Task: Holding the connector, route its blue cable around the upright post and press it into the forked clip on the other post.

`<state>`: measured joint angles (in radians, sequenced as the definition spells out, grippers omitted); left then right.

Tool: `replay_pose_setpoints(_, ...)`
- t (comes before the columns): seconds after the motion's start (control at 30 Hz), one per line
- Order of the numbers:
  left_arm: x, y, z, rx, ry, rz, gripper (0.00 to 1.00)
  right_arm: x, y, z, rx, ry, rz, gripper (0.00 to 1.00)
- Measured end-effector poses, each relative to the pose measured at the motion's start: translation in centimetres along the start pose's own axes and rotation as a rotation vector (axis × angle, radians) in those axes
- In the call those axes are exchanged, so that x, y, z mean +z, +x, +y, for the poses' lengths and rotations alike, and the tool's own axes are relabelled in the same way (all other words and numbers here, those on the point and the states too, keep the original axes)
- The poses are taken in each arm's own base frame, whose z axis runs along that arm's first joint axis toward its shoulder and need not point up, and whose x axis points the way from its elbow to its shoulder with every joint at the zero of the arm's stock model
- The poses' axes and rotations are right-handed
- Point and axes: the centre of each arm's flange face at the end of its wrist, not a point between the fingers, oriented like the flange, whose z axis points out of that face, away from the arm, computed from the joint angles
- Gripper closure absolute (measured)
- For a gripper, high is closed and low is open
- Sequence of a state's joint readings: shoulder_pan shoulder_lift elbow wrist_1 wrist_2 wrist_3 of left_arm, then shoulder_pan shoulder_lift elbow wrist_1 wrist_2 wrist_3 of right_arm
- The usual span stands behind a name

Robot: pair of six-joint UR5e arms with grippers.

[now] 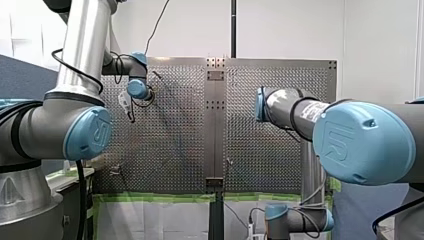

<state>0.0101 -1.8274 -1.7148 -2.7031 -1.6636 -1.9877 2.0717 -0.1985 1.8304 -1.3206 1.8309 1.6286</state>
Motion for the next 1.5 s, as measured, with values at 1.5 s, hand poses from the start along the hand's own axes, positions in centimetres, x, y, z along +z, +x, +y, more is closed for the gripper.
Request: replay_pose_setpoints(1.5,-0.3,0.4,-0.6,-0.01,0.012,0.015,0.0,6.1,20.8,0.7,0.082,0.046,0.096,1.0)
